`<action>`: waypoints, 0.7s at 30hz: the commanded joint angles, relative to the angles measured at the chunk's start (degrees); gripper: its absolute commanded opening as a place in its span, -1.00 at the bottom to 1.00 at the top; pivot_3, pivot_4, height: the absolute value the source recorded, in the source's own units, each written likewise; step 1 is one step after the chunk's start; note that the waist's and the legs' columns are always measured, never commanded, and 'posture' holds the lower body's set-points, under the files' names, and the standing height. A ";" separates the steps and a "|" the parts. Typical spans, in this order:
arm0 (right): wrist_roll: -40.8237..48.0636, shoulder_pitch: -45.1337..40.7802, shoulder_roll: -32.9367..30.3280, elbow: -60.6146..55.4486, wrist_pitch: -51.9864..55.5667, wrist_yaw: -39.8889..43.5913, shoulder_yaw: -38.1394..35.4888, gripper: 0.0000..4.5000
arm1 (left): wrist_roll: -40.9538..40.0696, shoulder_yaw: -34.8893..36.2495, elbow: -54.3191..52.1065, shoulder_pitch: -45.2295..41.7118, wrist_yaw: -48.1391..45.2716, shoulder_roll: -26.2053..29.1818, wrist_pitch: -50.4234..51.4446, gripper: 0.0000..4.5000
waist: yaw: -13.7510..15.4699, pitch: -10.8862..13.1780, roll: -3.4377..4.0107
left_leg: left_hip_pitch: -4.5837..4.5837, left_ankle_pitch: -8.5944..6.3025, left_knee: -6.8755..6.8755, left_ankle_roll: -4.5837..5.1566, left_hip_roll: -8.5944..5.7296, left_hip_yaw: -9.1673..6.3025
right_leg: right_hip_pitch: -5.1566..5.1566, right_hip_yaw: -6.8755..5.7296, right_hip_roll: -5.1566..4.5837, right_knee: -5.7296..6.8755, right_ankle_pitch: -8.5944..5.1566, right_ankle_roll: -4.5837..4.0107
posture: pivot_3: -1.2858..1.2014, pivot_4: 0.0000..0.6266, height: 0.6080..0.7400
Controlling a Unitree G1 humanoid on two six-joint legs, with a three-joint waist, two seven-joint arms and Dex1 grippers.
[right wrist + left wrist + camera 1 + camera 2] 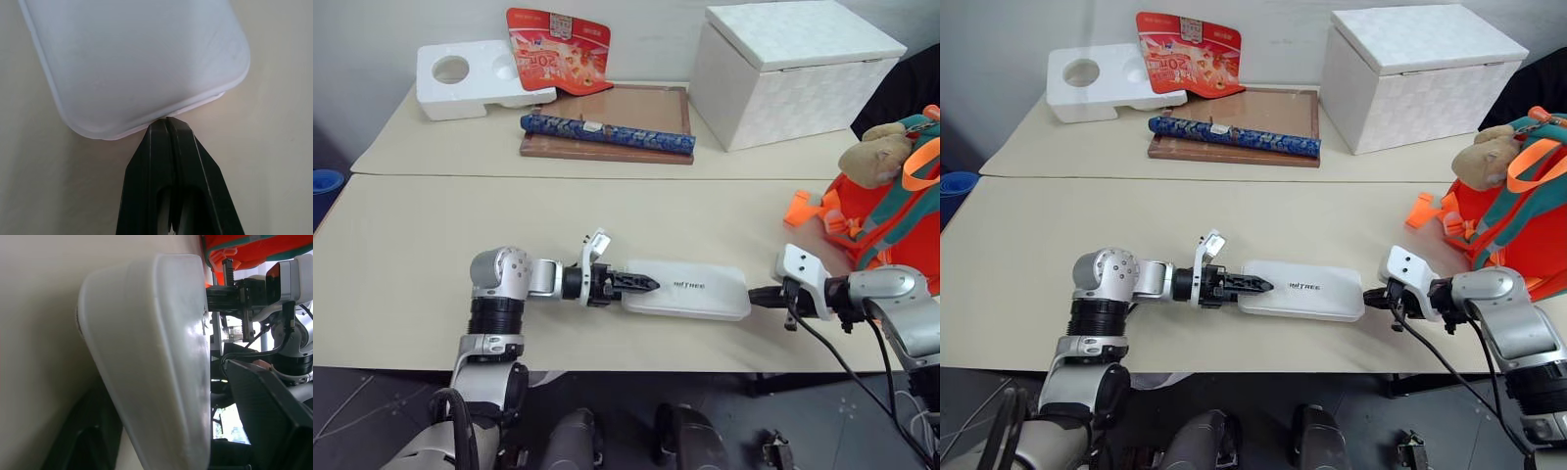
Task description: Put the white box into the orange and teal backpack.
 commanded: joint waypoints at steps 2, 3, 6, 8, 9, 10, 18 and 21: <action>0.71 1.01 1.36 -1.83 0.02 -0.32 -0.29 -1.00 | -3.01 2.36 0.51 -2.32 0.11 -1.54 0.20 -0.26 | -0.07 0.00 -0.01 | 0.01 0.00 0.00 -0.01 0.01 0.00 | 0.01 0.01 0.00 0.00 0.00 0.00 | 0.03 -0.52 1.00; 0.98 1.28 1.48 -1.84 0.05 -0.15 -0.38 -1.00 | -3.82 2.24 0.29 -2.24 -0.15 -1.32 0.21 -0.37 | -0.07 0.00 -0.02 | 0.01 0.00 0.00 -0.02 0.03 0.00 | 0.01 0.00 0.00 -0.01 0.00 0.00 | 0.03 -0.52 1.00; -0.17 1.71 1.71 -1.51 -1.54 -0.67 -0.21 -1.00 | -5.34 3.38 0.11 -2.33 -0.53 -0.78 0.21 -0.41 | -0.19 0.00 -0.02 | 0.04 -0.01 0.00 -0.05 0.03 0.01 | 0.01 0.02 0.01 0.01 0.00 0.00 | 0.03 -0.52 1.00; 0.11 2.33 2.42 -1.90 -0.98 -2.41 -1.25 -1.00 | -6.60 5.52 0.83 -2.55 -0.03 -0.64 0.21 -0.41 | -0.22 0.00 -0.02 | 0.03 -0.01 -0.01 -0.07 0.05 0.01 | 0.01 0.01 0.02 0.00 -0.01 -0.01 | 0.03 -0.52 1.00; 0.42 2.81 2.68 -2.25 -0.65 -3.13 -1.91 -1.00 | -7.29 6.16 0.93 -2.48 0.26 -0.42 0.21 -0.41 | -0.31 0.00 -0.02 | 0.03 -0.01 -0.01 -0.08 0.07 0.01 | 0.01 0.02 0.02 0.00 -0.01 -0.01 | 0.03 -0.52 1.00; 0.67 3.36 2.92 -2.62 -0.53 -3.83 -2.68 -1.00 | -7.92 6.46 0.57 -2.23 0.42 -0.04 0.21 -0.41 | -0.39 0.00 -0.02 | 0.03 0.00 -0.01 -0.08 0.07 0.01 | 0.01 0.02 0.02 0.01 -0.01 -0.01 | 0.03 -0.52 1.00; 10.73 19.98 1.96 -13.88 13.69 -11.60 -30.16 -0.45 | -12.49 25.57 -0.68 -3.91 6.41 4.00 0.14 -0.41 | 0.06 0.00 -0.02 | -0.04 0.00 -0.03 -0.09 0.07 -0.02 | -0.06 0.02 0.00 -0.02 -0.01 -0.02 | 0.03 -0.52 1.00; 14.77 22.65 1.77 -14.26 19.97 -14.34 -43.31 0.02 | -15.82 29.32 -2.66 -4.54 8.37 6.95 0.21 -0.41 | 0.07 0.00 -0.02 | -0.04 -0.02 -0.06 -0.07 0.06 -0.01 | -0.05 0.03 0.00 -0.03 -0.01 -0.02 | 0.03 -0.52 1.00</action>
